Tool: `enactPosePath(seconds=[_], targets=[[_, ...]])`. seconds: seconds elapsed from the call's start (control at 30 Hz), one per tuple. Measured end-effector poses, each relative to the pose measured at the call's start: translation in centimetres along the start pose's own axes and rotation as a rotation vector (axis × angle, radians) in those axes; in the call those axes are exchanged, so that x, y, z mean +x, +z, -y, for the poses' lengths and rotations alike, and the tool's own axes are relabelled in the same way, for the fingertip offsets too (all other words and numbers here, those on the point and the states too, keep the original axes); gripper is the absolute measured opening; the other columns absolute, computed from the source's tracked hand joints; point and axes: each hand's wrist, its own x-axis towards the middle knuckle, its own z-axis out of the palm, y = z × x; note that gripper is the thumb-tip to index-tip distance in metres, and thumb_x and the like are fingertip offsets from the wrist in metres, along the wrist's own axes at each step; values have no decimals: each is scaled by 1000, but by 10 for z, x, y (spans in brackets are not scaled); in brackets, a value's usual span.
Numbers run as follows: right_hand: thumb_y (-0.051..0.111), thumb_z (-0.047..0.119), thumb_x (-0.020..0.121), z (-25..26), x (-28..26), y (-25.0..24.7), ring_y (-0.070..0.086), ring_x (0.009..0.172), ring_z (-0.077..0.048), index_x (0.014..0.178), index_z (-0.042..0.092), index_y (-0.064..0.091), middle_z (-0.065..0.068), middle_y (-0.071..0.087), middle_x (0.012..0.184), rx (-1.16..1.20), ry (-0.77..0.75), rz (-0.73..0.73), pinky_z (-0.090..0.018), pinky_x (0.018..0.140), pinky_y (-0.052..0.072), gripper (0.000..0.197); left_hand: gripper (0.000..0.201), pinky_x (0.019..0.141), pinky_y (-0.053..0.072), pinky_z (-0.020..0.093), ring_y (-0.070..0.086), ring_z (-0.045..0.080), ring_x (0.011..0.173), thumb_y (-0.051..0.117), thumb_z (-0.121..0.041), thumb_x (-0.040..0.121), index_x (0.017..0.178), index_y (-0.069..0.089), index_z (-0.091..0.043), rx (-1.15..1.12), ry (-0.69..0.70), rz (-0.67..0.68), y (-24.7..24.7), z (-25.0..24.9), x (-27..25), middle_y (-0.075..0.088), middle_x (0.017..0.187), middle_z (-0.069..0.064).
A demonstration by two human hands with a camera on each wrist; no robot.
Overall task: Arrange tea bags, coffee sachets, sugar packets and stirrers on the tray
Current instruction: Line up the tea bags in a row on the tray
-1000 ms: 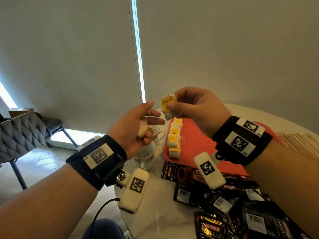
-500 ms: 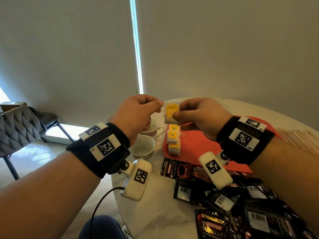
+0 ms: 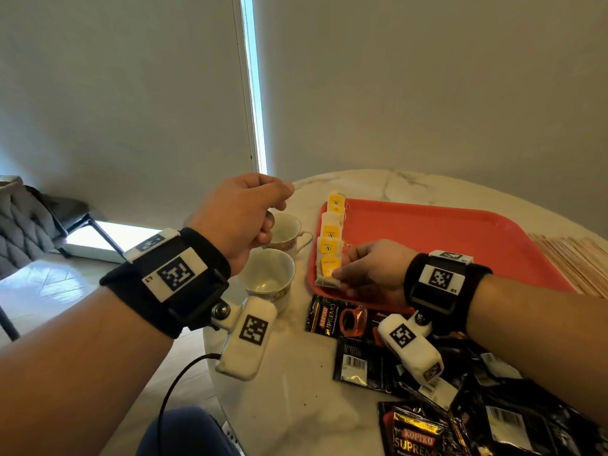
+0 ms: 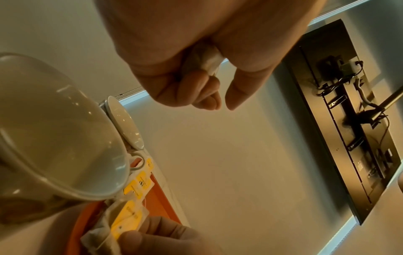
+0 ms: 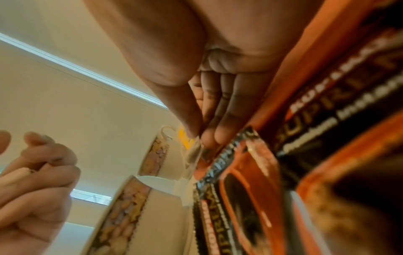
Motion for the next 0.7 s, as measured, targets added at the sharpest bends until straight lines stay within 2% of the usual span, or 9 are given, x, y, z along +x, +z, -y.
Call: enactPosePath(seconds=[0.2,0.3,0.5,0.63,0.7], targets=[[77,0,85,2,0,2,67,64,-24,85,6,67,-17,73,80,-27,44,-15,-31,59,57,12,6,41,37,20,43,6,51,70,-20,99,96,69,-15,-19,-13,8,0,2,3,59,81,1],[80,5,83,1,-2,2,67,65,-22,89,5,70,-14,73,80,-64,37,-43,-32,59,58,12,6,41,36,20,43,7,52,70,-20,99,95,69,-15,-26,-23,12,1,2,4,59,82,2],[74,13,91,0,-4,-6,70,72,-25,104,-5,72,-19,73,88,-69,19,-110,-36,71,61,22,8,41,36,20,43,7,52,69,-20,100,95,69,-14,-21,-26,8,2,1,3,59,81,1],[70,5,90,-1,-3,-1,73,82,-32,100,-9,73,-26,75,98,-38,26,-82,-43,87,60,18,8,41,36,20,43,7,51,68,-20,100,95,68,-14,-10,-23,2,2,-1,1,59,81,1],[68,4,89,-1,-1,-1,72,82,-32,101,-11,72,-26,75,95,-40,27,-96,-44,87,59,19,8,42,37,20,43,7,52,68,-20,100,95,68,-14,-2,-18,-1,3,-2,0,59,82,1]])
